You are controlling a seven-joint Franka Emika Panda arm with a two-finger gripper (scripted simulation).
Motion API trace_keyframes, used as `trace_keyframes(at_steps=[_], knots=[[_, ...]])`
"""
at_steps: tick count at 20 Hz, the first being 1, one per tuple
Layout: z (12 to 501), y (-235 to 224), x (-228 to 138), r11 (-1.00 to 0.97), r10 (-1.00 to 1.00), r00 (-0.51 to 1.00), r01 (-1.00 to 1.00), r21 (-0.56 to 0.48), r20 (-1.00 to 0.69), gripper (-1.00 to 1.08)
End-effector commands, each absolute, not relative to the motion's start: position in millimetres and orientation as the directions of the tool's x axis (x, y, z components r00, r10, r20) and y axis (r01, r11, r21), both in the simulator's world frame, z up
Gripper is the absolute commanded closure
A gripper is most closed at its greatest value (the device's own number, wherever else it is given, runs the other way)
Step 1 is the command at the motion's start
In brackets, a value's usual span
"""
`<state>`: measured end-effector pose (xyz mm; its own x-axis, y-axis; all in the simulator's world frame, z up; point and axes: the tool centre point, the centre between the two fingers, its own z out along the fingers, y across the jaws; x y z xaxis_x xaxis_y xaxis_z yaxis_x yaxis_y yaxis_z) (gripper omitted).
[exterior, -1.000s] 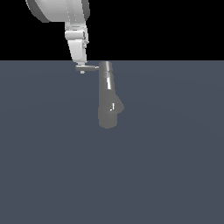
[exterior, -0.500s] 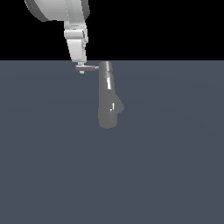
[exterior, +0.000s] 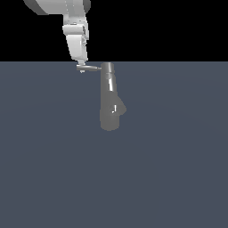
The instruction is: Turn on the faucet by rotating a designated handle.
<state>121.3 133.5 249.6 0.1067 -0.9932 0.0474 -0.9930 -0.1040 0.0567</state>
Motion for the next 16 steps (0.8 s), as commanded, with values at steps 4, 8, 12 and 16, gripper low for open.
trace_keyframes(at_steps=[4,8,12,16], knots=[[253.6,132.8,106.7,-0.105,-0.993,0.108,-0.992,0.064,0.048,1.08],[258.4,131.5,97.5,-0.104,-0.993,0.107,-0.993,0.064,0.048,1.08],[263.0,130.6,87.9,-0.104,-0.993,0.107,-0.993,0.064,0.048,1.08],[267.9,129.8,78.1,-0.104,-0.993,0.107,-0.993,0.064,0.048,1.08]])
